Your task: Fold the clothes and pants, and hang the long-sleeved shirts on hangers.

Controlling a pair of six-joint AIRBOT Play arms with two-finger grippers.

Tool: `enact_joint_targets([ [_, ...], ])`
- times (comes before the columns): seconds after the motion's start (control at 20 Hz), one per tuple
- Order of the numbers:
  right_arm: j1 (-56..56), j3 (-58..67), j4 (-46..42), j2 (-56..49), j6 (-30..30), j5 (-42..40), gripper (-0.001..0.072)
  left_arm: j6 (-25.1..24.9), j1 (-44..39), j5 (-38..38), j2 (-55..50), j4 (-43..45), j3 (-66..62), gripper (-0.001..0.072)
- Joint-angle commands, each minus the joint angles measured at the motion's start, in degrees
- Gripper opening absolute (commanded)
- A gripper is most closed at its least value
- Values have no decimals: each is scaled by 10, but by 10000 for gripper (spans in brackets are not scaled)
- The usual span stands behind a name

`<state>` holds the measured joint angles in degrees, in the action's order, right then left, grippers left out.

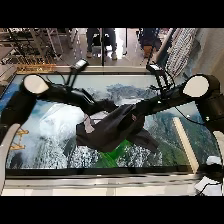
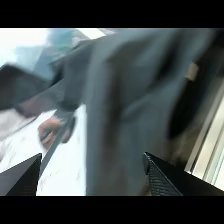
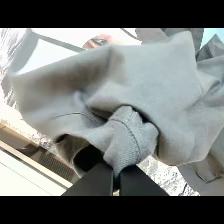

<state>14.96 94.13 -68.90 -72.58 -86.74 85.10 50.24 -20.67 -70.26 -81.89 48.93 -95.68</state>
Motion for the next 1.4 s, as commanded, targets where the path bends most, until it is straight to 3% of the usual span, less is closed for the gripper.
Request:
enact_joint_targets([
  [0.0,1,2,-2,-1,2,-14,26,-99,-71,11,-19,-1,3,714],
  [0.1,1,2,-2,-1,2,-16,26,-78,-109,14,-36,2,3,710],
  [0.3,0,2,-4,-1,2,-23,26,63,-160,59,-50,139,3,709],
  [0.45,0,2,-4,-1,2,-24,26,124,-165,104,-65,156,4,702],
  [0.5,0,2,-4,-1,2,-22,26,161,-164,125,-74,165,4,633],
  [0.6,0,2,-4,-1,2,-16,26,232,-157,162,-96,224,4,179],
  [0.65,0,1,-4,-1,2,-16,26,239,-151,178,-106,238,4,79],
  [0.7,0,1,-4,-1,2,-17,25,239,-144,195,-111,240,4,13],
  [0.85,0,-25,-4,-1,2,-37,27,239,-117,230,-103,224,2,11],
  [0.9,0,-42,-4,-1,2,-51,121,236,-107,233,-98,204,2,12],
  [1.0,0,-85,-3,-1,2,-72,612,185,-91,232,-92,141,1,11],
  [1.35,7,-238,0,68,-41,-78,604,172,-83,231,-93,106,1,11],
])
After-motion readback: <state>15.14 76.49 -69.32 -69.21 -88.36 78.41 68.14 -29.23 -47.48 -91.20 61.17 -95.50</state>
